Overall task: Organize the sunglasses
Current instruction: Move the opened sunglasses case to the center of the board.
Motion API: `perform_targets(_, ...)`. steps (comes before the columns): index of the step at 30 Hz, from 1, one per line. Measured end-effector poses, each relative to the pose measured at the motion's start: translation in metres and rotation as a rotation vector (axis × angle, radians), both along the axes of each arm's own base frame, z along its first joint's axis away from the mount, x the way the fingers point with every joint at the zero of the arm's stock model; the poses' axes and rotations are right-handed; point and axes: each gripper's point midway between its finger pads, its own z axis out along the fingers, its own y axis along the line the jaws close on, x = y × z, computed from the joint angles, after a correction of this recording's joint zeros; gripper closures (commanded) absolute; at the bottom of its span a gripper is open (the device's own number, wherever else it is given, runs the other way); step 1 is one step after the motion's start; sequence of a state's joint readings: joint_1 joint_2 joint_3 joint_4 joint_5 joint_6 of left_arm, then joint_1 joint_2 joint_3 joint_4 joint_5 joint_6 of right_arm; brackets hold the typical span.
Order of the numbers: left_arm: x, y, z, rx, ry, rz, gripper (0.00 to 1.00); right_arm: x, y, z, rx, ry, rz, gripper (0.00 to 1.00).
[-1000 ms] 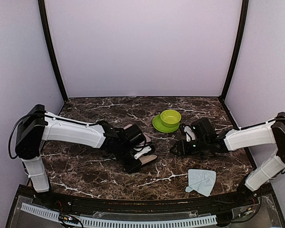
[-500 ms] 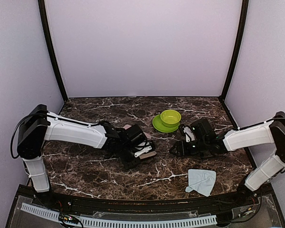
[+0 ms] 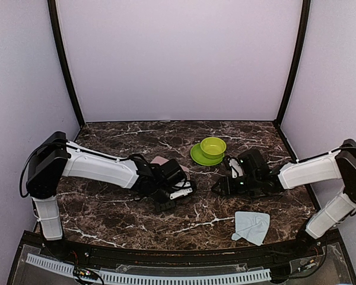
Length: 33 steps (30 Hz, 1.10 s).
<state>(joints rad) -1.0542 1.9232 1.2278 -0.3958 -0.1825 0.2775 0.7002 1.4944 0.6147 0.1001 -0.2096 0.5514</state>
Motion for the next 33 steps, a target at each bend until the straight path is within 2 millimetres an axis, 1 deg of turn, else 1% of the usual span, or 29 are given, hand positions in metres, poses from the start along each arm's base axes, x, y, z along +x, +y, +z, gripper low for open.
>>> perform_targets(5, 0.000, -0.002, -0.001, -0.010, -0.008, -0.002, 0.49, 0.001, 0.001, 0.001, 0.004, -0.003, 0.001, 0.42)
perform_targets(9, 0.002, -0.002, 0.002, -0.037, -0.026, 0.025, 0.39, 0.000, 0.001, -0.002, 0.002, 0.002, 0.003, 0.43)
perform_targets(15, -0.008, 0.000, 0.005, -0.068, 0.006, 0.028, 0.29, -0.001, 0.002, -0.005, 0.000, 0.013, 0.005, 0.42)
perform_targets(17, -0.012, -0.001, 0.008, -0.086, 0.021, 0.024, 0.28, -0.001, 0.002, -0.005, 0.001, 0.014, 0.005, 0.42)
perform_targets(22, -0.019, -0.007, 0.025, -0.160, 0.059, 0.017, 0.36, -0.001, 0.002, -0.005, 0.002, 0.015, 0.006, 0.43)
perform_targets(24, -0.020, -0.009, 0.032, -0.191, 0.079, 0.017, 0.40, -0.001, 0.002, -0.005, 0.004, 0.016, 0.007, 0.43)
perform_targets(26, -0.022, -0.010, 0.036, -0.217, 0.105, 0.016, 0.47, -0.001, 0.002, -0.005, 0.004, 0.016, 0.007, 0.43)
perform_targets(31, -0.020, -0.009, 0.038, -0.257, 0.163, 0.023, 0.56, -0.002, 0.002, -0.005, 0.005, 0.018, 0.010, 0.43)
perform_targets(33, -0.019, -0.009, 0.038, -0.267, 0.178, 0.028, 0.62, -0.002, 0.003, -0.005, 0.005, 0.019, 0.011, 0.43)
